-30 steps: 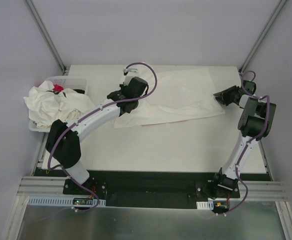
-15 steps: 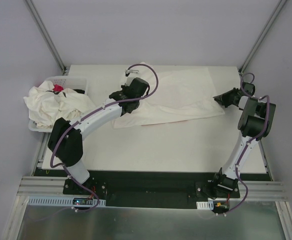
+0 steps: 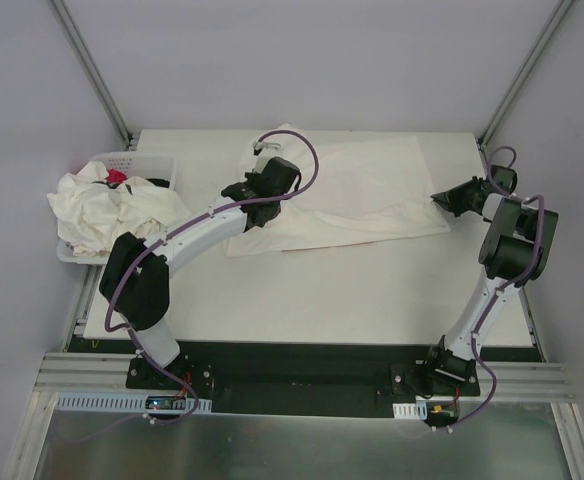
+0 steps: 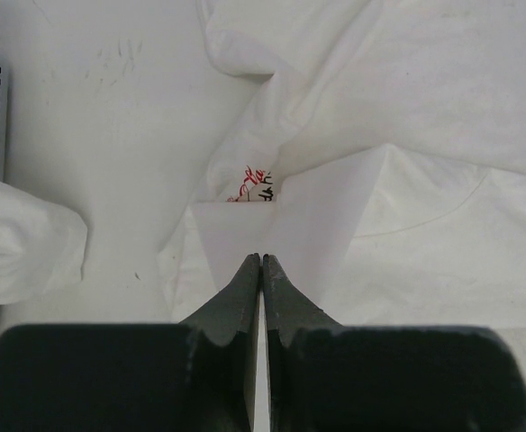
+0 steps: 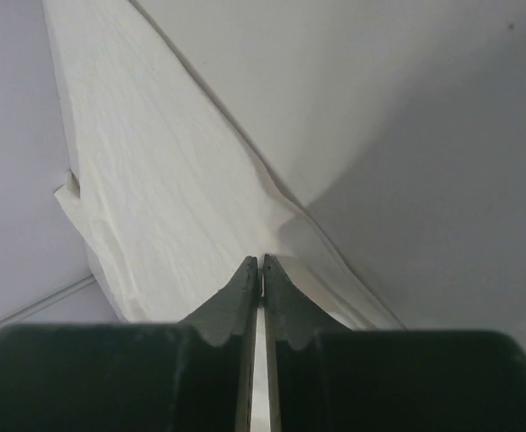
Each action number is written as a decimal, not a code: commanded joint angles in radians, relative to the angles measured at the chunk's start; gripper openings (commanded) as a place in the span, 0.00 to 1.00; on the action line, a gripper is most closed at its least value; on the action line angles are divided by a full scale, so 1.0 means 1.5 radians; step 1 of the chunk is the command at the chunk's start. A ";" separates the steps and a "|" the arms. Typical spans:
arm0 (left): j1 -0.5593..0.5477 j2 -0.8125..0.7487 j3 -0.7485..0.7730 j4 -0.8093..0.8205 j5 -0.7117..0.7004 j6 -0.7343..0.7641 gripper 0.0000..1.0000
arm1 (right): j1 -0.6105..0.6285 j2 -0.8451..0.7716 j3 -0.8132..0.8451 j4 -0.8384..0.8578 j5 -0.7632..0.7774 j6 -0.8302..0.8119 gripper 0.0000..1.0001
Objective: Fold and stack the t-shirts
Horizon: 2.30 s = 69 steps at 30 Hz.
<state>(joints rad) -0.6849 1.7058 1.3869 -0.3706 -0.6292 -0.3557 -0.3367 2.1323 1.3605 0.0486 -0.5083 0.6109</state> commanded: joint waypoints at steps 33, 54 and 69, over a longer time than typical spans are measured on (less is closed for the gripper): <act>0.158 -0.074 0.019 0.113 -0.087 0.092 0.00 | -0.048 -0.203 -0.118 0.006 -0.016 -0.007 0.02; 0.175 -0.071 0.011 0.138 -0.069 0.093 0.00 | -0.066 -0.228 -0.152 0.029 -0.015 0.005 0.01; 0.175 -0.060 0.005 0.149 -0.059 0.086 0.00 | -0.088 -0.322 -0.202 0.044 -0.023 0.013 0.01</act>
<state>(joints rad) -0.4366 1.6569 1.3884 -0.1852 -0.7074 -0.2237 -0.4576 1.7569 1.0676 0.0769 -0.5247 0.6216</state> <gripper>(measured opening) 0.004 0.015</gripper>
